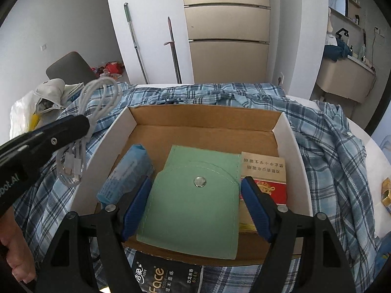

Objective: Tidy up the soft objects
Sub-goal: 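Lower the green card and white cable into the box and open both grippers, then lift both grippers away from the box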

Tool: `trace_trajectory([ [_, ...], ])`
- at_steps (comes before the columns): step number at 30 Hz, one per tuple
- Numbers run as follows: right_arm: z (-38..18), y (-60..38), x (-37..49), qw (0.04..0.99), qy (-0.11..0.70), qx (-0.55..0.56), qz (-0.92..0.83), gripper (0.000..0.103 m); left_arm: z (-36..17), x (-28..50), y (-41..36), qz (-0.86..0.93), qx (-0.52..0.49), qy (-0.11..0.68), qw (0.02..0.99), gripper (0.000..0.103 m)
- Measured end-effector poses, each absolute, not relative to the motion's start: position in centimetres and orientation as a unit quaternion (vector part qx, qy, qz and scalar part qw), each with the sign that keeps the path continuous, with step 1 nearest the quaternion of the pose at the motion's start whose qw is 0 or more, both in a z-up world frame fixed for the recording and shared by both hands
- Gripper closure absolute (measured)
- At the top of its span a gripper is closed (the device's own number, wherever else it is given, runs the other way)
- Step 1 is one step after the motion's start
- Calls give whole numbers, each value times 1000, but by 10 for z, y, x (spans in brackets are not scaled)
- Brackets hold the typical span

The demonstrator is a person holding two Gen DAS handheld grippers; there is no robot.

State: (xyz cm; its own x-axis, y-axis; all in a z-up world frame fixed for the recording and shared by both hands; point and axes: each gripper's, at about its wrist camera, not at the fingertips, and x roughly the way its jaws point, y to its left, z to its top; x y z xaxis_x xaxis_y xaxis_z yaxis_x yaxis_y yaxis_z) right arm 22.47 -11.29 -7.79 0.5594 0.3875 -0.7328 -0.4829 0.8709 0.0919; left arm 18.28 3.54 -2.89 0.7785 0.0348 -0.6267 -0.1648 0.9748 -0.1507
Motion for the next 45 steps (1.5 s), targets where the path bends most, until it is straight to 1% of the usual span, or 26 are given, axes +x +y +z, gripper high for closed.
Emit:
trace_trajectory([
  [1,-78,-113,224,882,397,-61,245,18,-29,183,36,50,-105,328,938,82],
  [2,-77,-113,224,885,393,-64,243,11,-28,182,37,49,-110,327,937,77],
  [4,-73,-115,223,892,379,-67,236,10,-26,179,39,45,-121,319,939,52],
  [5,-71,-116,223,894,375,-68,234,9,-23,178,38,48,-119,314,941,28],
  [6,-69,-117,223,895,372,-66,236,9,-19,173,37,53,-111,297,947,22],
  [13,-50,-129,224,905,356,-50,228,8,11,152,22,34,-80,253,964,21],
  [19,-8,-145,208,917,318,-40,236,8,47,122,10,23,-54,213,975,21],
  [21,6,-152,197,921,304,-38,240,8,57,106,8,18,-52,197,979,18],
  [25,30,-168,174,926,280,-30,251,7,76,74,3,14,-41,165,985,17],
  [26,34,-172,168,927,274,-28,253,6,80,66,0,12,-35,158,987,16],
  [28,42,-180,156,931,260,-22,256,4,86,52,-5,10,-21,144,989,10],
  [29,46,-184,150,932,254,-19,256,2,89,44,-7,16,-15,134,991,2],
  [30,49,-189,143,934,248,-16,256,1,92,35,-9,27,-11,118,993,0],
  [32,52,-197,132,936,236,-14,260,0,94,20,-11,32,-11,95,995,0],
  [39,42,-210,104,935,229,-25,270,0,86,1,-18,-4,-7,115,993,0],
  [45,15,-220,91,929,242,-26,280,0,56,3,-16,-24,-24,158,987,0],
])
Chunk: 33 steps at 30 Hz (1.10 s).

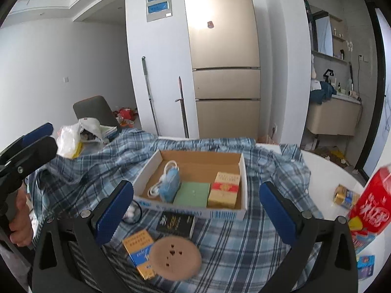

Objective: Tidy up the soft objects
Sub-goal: 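Lift both grippers away from the box, then grasp the round tan disc with the right gripper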

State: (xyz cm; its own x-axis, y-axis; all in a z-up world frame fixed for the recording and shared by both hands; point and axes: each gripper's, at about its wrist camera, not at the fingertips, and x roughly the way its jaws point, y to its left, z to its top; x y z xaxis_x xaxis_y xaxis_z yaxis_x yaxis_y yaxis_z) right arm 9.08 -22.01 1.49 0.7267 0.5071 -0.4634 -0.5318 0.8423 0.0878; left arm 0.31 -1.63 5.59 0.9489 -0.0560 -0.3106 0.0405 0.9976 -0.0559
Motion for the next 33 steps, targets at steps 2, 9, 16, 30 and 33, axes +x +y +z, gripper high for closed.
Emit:
trace_trajectory([
  [2,3,-223,87,929,233,-33,284,0,42,4,-14,-28,-30,169,985,0],
  [9,-34,-229,88,920,256,-51,293,0,-3,10,-10,-34,-33,206,977,0],
  [16,-51,-222,95,907,287,-57,304,0,-28,18,-13,-36,-24,230,972,0],
  [30,-92,-189,113,831,410,-107,361,2,-29,18,-19,-48,-11,236,971,0],
  [33,-104,-182,117,807,445,-120,368,4,-31,21,-16,-53,-20,253,966,0],
])
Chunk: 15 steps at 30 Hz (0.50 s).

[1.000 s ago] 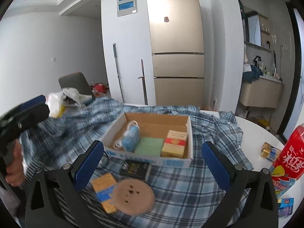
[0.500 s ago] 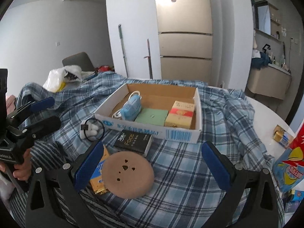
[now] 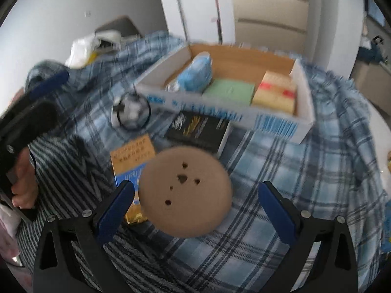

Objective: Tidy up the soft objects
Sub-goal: 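Grasp the round tan disc with the right gripper, then lift the tan disc with the right gripper while the left grasps the gold-and-blue cigarette pack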

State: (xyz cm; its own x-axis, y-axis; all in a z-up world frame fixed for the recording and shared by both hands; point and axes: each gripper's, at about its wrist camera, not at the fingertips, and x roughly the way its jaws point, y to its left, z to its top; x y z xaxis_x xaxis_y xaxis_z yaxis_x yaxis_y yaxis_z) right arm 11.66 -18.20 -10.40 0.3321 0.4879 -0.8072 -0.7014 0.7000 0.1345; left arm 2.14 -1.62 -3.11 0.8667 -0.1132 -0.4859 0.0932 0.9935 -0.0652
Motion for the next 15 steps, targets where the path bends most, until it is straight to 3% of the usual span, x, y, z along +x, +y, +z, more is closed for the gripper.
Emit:
trace_trajectory([
  [6,-114,-179,120,783,476,-118,383,17,-33,25,-17,-52,-19,261,964,0],
  [15,-108,-181,119,795,463,-116,374,26,-35,24,-15,-51,-24,259,964,0],
])
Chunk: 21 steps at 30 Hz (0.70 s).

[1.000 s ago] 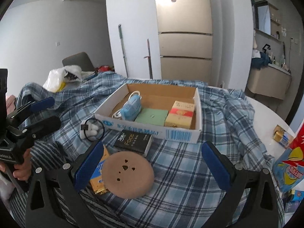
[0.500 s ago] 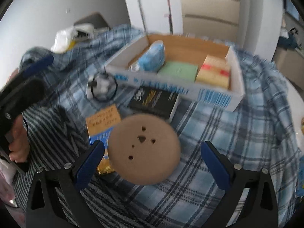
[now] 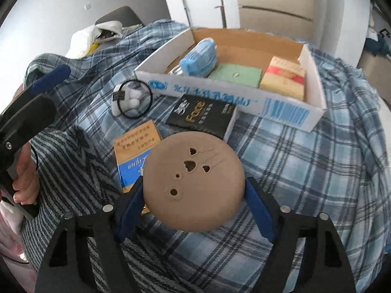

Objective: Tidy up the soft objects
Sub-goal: 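Lift the tan disc with the right gripper while the left grasps the gold-and-blue cigarette pack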

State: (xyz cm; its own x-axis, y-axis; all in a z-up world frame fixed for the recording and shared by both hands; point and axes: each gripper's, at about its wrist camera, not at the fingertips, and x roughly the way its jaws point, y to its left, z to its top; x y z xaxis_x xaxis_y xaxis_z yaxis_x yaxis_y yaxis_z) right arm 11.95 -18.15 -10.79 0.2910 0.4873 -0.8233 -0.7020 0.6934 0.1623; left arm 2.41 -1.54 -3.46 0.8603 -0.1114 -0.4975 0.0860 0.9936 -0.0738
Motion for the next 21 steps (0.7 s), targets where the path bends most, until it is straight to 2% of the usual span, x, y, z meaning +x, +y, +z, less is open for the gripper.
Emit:
trace_trajectory([
  [5,-92,-196,117,832,426,-102,340,26,-37,26,-23,-73,-11,270,960,0],
  [12,-62,-231,114,892,356,-51,273,26,-56,48,-56,-128,44,359,924,3],
  [21,-56,-244,114,898,349,-40,264,26,-88,67,-80,-164,87,448,875,3],
])
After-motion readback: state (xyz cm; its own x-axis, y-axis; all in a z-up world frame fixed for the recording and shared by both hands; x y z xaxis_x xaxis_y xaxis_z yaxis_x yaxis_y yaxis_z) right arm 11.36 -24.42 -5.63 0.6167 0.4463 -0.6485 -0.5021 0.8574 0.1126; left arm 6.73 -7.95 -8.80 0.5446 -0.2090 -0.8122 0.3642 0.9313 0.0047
